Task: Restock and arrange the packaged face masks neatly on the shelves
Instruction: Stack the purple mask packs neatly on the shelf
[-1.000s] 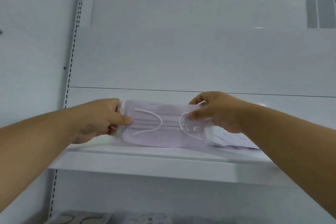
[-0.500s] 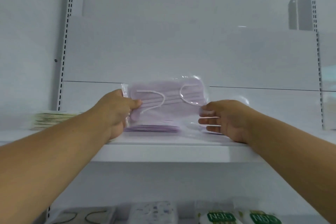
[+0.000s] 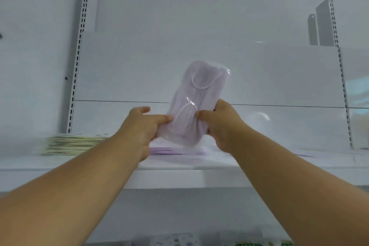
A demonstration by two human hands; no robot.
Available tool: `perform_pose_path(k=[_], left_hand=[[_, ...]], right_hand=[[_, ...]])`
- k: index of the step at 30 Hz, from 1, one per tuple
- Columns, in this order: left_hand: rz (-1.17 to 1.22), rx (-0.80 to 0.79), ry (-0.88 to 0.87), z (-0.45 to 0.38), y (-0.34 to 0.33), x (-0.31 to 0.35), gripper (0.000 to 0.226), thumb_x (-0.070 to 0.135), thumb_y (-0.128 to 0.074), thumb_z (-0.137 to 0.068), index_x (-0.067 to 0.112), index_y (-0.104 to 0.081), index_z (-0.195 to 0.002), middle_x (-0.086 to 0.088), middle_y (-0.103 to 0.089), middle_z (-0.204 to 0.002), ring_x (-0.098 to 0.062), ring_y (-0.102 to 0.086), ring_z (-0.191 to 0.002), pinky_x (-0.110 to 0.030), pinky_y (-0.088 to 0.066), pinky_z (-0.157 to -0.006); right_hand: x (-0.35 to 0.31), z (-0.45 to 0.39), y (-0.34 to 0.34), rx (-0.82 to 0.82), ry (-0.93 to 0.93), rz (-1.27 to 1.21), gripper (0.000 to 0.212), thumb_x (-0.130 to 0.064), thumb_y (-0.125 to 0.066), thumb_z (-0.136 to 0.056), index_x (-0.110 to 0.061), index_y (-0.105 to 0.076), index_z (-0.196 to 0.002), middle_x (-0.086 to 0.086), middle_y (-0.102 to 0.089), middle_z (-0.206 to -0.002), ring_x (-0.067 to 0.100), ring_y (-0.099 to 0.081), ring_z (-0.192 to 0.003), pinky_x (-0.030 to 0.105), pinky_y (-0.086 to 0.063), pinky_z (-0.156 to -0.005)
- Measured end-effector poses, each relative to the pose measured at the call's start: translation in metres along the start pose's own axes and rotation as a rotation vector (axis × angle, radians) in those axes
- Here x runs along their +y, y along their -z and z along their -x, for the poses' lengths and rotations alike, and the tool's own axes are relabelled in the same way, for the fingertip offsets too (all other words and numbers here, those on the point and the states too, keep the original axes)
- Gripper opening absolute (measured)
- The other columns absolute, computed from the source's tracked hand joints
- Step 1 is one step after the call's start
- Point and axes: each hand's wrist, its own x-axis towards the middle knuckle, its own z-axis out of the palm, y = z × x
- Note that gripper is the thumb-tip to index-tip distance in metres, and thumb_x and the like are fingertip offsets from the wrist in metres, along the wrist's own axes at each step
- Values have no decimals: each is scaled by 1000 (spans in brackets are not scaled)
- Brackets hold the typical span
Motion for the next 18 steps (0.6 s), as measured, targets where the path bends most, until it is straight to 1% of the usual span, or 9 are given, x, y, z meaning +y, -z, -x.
perform_pose_path(k=[2, 3, 5, 7, 10, 12, 14, 16, 18], left_hand=[[-179, 24, -186, -6, 11, 14, 88, 13, -89, -71, 22, -40, -143, -4, -58, -129, -23, -60, -113, -40, -47, -101], [-219, 20, -283, -10, 16, 20, 92, 13, -90, -70, 25, -38, -145, -2, -55, -130, -20, -57, -113, -35, -47, -98], [-255, 1, -432, -16, 27, 34, 92, 9, -88, -72, 31, -37, -145, 1, -51, -129, -16, -56, -109, -27, -46, -86], [-393, -35, -486, -25, 39, 41, 82, 6, -85, -75, 34, -44, -140, 2, -56, -124, -15, -59, -99, -31, -50, -86], [-640, -99, -369, -35, 55, 32, 54, 11, -82, -80, 26, -58, -126, -6, -65, -116, -24, -64, -104, -45, -49, -102], [-610, -141, -253, -36, 61, 21, 28, 5, -75, -86, 16, -64, -109, -9, -71, -105, -30, -67, -104, -46, -49, -103], [-590, -176, -161, -33, 67, 11, 17, -4, -67, -88, 11, -66, -97, -11, -71, -97, -32, -67, -99, -43, -51, -99], [-570, -215, -89, -31, 72, 4, 19, -7, -61, -91, 7, -68, -102, -16, -72, -103, -35, -68, -100, -45, -55, -94], [-517, -225, -26, -29, 74, 0, 22, -7, -55, -95, 5, -66, -109, -15, -72, -107, -31, -69, -98, -39, -56, -79]], right_hand=[[-6, -1, 7, -95, 110, 383, 21, -6, -63, -84, -19, -71, -98, 4, -74, -87, 21, -70, -77, 35, -60, -68], [-11, -1, 9, -152, 139, 506, 18, -7, -62, -86, -19, -71, -96, 5, -72, -83, 17, -66, -70, 29, -54, -60], [-22, -6, 10, -224, 216, 759, 14, -10, -64, -86, -16, -70, -97, 8, -71, -88, 21, -64, -75, 29, -49, -65], [-34, -10, 10, -260, 243, 905, 19, -13, -67, -85, -20, -68, -103, 2, -71, -95, 22, -66, -88, 32, -53, -76], [-41, -13, 9, -350, 190, 908, 32, -13, -72, -81, -28, -65, -108, -6, -74, -97, 19, -69, -92, 42, -58, -86], [-40, -14, 7, -386, 179, 966, 33, -14, -75, -80, -27, -66, -109, -7, -74, -98, 17, -69, -92, 42, -58, -86], [-37, -15, 5, -366, 210, 1018, 29, -19, -79, -79, -24, -68, -105, -9, -70, -90, 15, -66, -86, 32, -56, -80], [-31, -15, 9, -252, 260, 1043, 27, -31, -83, -77, -23, -69, -99, -11, -65, -82, 11, -61, -79, 25, -49, -69], [-19, -14, 24, -104, 224, 934, 38, -43, -85, -72, -24, -67, -99, -8, -64, -85, 11, -61, -80, 25, -46, -66]])
